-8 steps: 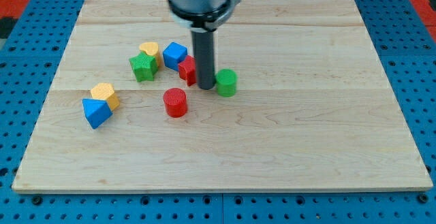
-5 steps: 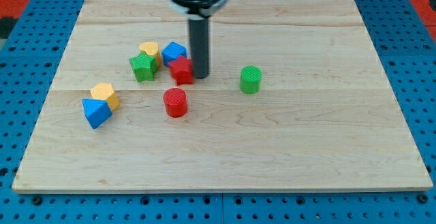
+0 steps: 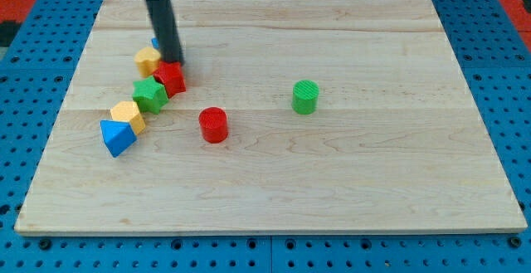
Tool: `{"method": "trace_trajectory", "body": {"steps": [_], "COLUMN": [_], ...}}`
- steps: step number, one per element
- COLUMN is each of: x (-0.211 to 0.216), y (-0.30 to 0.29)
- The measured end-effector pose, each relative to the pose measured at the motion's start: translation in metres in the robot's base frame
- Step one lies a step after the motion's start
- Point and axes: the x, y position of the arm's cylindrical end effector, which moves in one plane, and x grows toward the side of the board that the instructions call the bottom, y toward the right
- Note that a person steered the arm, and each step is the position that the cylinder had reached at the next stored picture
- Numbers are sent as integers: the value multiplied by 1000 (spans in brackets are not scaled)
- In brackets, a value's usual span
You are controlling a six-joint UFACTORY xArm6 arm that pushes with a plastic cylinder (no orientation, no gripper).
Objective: Move the red star along with the green star into the yellow hexagon
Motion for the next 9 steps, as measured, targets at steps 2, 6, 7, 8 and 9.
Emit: {"method": "trace_trajectory", "body": {"steps": [2,6,7,8,9], "x": [3,28,28,19,0], "y": [3,40,75,73,33]}}
